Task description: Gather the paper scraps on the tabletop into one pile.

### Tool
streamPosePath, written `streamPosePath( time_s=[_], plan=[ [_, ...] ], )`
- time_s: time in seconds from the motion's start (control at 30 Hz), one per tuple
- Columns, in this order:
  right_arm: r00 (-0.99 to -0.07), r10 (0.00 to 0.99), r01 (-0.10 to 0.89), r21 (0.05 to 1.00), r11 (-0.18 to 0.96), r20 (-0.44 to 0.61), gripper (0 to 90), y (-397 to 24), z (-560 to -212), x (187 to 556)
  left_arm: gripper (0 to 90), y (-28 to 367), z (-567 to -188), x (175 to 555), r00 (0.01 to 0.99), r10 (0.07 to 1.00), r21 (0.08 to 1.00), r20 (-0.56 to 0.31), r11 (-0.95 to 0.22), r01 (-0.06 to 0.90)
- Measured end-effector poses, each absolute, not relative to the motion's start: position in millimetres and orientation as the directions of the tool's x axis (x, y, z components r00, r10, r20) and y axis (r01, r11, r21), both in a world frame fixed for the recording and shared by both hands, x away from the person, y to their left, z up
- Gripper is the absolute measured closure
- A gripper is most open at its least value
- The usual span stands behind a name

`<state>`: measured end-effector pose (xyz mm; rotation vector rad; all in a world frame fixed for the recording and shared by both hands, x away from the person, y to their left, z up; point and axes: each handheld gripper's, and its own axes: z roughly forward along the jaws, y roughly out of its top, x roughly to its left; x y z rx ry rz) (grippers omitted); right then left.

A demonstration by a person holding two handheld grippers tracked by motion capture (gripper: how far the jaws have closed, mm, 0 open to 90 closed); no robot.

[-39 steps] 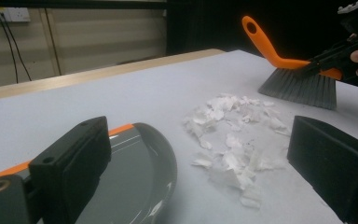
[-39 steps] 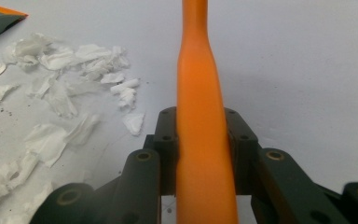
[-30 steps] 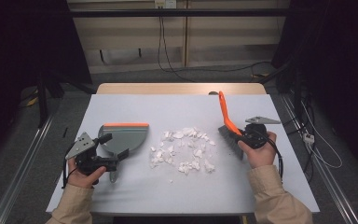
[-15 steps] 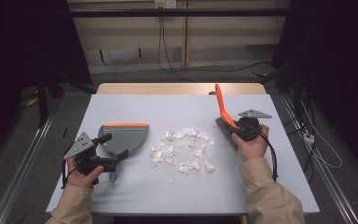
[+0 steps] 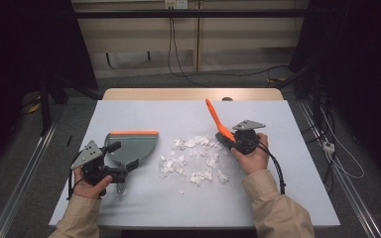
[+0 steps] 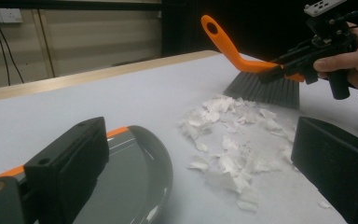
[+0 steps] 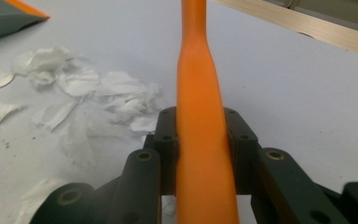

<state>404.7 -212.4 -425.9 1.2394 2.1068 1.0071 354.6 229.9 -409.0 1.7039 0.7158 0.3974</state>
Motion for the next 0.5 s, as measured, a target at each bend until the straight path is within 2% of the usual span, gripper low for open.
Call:
streamPosePath(
  time_s=[0.17, 0.27, 0.37, 0.5],
  plan=[
    [-0.543, 0.84, 0.518, 0.782, 0.347, -0.013, 71.2, -203, -422, 394, 3.9, 229, -409, 354, 0.757, 0.645, 0.96, -0.106, -0.133, 0.247],
    [-0.595, 0.802, 0.507, 0.798, 0.326, 0.049, 71.2, -199, -419, 384, 3.9, 230, -409, 354, 0.757, 0.645, 0.96, -0.102, -0.136, 0.245],
    [-0.618, 0.787, 0.461, 0.811, 0.361, 0.001, 71.2, -197, -408, 375, 3.9, 229, -409, 354, 0.757, 0.646, 0.96, -0.1, -0.137, 0.245],
    [-0.627, 0.778, 0.448, 0.827, 0.339, 0.021, 71.2, -204, -401, 375, 4.0, 228, -409, 354, 0.754, 0.649, 0.96, -0.101, -0.135, 0.245]
  ],
)
